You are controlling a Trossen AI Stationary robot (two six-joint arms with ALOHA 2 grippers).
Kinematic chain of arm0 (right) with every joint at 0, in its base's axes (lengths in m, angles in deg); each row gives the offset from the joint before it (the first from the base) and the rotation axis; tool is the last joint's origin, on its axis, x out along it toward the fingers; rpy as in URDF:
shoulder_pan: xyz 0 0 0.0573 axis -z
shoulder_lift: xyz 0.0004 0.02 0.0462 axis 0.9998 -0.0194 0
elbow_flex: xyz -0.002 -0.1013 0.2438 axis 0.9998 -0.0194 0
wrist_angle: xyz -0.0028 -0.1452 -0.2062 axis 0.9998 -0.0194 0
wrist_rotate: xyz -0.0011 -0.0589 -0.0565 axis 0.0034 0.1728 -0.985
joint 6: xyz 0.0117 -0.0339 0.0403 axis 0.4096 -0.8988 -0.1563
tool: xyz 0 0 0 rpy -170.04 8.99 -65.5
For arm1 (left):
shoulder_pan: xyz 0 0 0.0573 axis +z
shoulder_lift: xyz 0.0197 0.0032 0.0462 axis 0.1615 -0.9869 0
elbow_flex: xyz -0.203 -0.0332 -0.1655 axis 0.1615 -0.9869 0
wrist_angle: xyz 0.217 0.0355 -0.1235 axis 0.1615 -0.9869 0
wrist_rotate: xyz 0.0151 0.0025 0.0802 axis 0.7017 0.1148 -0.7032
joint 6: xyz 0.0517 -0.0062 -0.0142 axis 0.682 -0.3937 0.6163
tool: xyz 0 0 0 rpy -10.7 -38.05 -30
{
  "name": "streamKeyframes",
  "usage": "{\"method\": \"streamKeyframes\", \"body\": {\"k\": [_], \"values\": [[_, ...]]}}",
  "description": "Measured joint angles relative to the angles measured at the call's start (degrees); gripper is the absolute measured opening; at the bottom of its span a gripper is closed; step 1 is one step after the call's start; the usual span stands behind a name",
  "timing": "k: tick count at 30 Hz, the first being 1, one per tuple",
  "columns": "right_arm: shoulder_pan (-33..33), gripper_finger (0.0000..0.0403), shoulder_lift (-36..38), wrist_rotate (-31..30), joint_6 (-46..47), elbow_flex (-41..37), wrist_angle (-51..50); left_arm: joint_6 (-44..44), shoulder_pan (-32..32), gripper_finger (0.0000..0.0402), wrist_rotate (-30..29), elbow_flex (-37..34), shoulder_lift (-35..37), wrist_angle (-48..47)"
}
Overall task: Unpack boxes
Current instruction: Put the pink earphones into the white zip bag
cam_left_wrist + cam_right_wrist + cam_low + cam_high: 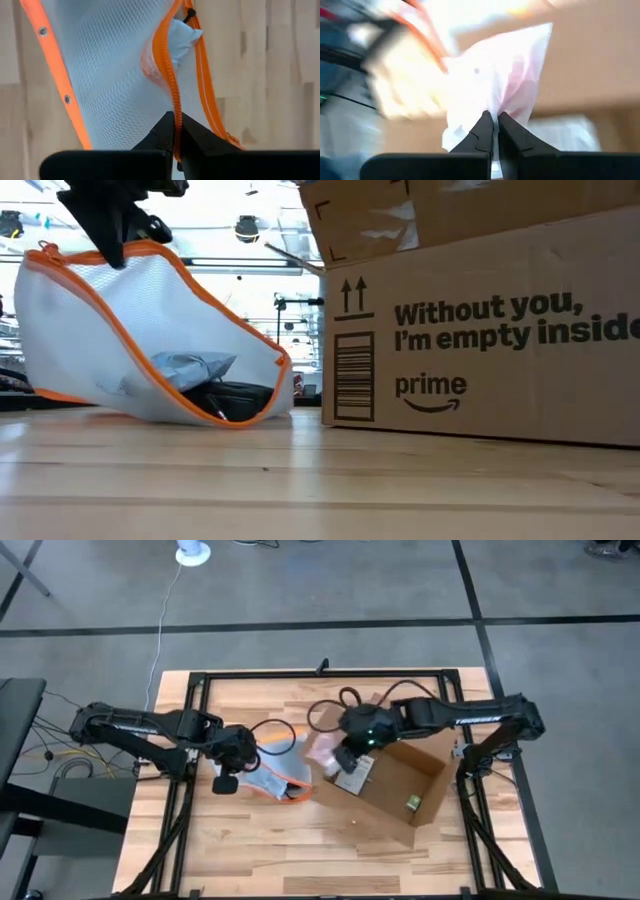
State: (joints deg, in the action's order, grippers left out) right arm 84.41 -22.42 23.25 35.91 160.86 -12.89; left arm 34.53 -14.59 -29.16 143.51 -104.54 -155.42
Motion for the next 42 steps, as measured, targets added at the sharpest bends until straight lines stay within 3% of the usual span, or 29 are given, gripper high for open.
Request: {"method": "streamKeyframes", "body": {"k": [5, 9, 15, 21, 27, 33, 39, 42], "values": [[-2.73, 0.0, -4.69, 0.04, 0.43, 4.19, 14.68, 2.46, 3.73, 0.0, -1.3, 0.0, 0.0, 1.25], [-3.9, 0.0, -13.09, 0.77, 1.6, 6.58, 21.15, 2.34, 6.28, 0.0, -1.79, 0.0, 0.0, 2.72], [-5.04, 0.0, -25.84, 6.98, 2.04, 16.52, 22.87, 3.55, 6.58, 0.0, -1.74, 0.0, 0.0, 1.64], [-3.64, 0.0, -34.61, 13.41, 3.13, 24.78, 17.98, 5.28, 6.57, 0.0, -1.66, 0.44, 0.0, 1.94], [-1.05, 0.0, -36.3, 10.76, 4.8, 25.5, 12.81, 4.82, 4.04, 0.0, 0.16, 3.09, 0.03, 1.39], [1.88, 0.0, -36.28, 8.45, 5.42, 25.54, 12.51, 1.36, -0.02, 0.0, 7.78, 3.91, -0.45, 7.68], [3.3, 0.0001, -36.22, 6.76, 2.91, 25.54, 12.6, -0.81, -2.4, 0.0, 7.75, 3.91, -2.9, 12.99], [3.35, 0.0019, -36.63, 8.74, 2.96, 25.54, 13.43, -0.86, -2.44, 0.0, 6.54, 3.91, -3.37, 12.85]]}}
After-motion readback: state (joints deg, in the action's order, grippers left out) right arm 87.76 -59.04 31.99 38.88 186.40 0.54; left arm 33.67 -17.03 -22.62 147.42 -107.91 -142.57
